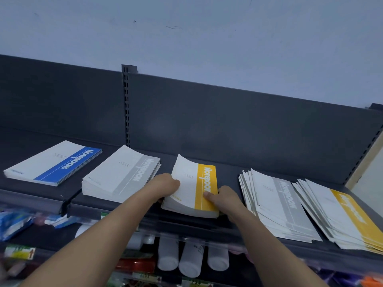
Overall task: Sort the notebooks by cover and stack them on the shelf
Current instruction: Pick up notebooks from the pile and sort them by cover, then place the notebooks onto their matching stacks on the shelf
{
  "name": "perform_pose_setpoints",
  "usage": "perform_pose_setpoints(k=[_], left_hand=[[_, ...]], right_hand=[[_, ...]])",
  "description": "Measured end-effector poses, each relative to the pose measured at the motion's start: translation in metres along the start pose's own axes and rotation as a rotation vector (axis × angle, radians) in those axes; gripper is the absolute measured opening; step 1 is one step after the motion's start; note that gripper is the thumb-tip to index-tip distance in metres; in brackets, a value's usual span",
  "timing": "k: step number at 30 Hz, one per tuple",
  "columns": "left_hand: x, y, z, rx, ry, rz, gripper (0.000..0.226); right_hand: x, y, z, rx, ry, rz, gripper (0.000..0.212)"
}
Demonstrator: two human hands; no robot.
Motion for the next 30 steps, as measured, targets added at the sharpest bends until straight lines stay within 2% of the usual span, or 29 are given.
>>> perform_pose_setpoints(k=[5, 10, 14, 17, 20, 23, 27, 30], left_hand=[[-0.004, 0.000, 0.004, -0.196, 0.041, -0.006, 0.044], [-0.002, -0.002, 0.000, -0.153, 0.019, 0.001, 0.044], [-0.001, 0.000, -0.004, -0.150, -0.008, -0.016, 0.034], [0.007, 0.014, -0.016, -0.241, -0.037, -0.138, 0.021], [0.023, 0.031, -0.044, -0.379, -0.081, -0.306, 0.033], [0.034, 0.027, -0.087, -0.445, -0.210, -0.377, 0.034], [0.042, -0.008, -0.136, -0.436, -0.357, -0.315, 0.029], [0.045, -0.046, -0.167, -0.380, -0.440, -0.195, 0.031]], right_hand=[[0.000, 0.005, 0.003, 0.139, -0.030, -0.041, 0.030], [-0.003, 0.007, -0.002, 0.116, -0.059, -0.051, 0.032], [-0.002, 0.008, 0.001, 0.226, -0.055, -0.087, 0.037], [0.005, 0.015, 0.008, 0.247, 0.008, -0.170, 0.038], [0.021, 0.038, 0.021, 0.258, 0.125, -0.305, 0.043], [0.037, 0.075, 0.022, 0.249, 0.197, -0.472, 0.042], [0.053, 0.122, -0.004, 0.310, 0.144, -0.609, 0.039], [0.053, 0.146, -0.044, 0.372, -0.006, -0.559, 0.043]])
Point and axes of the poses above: each hand's wrist, its own x-axis away from the middle knuckle, its own y-axis out of the back of the hand, z = x × y, the point moved 10 cm from there along -x, towards the middle knuckle, and after that the axes turned 8 degrees about z, right-handed, at the moved point
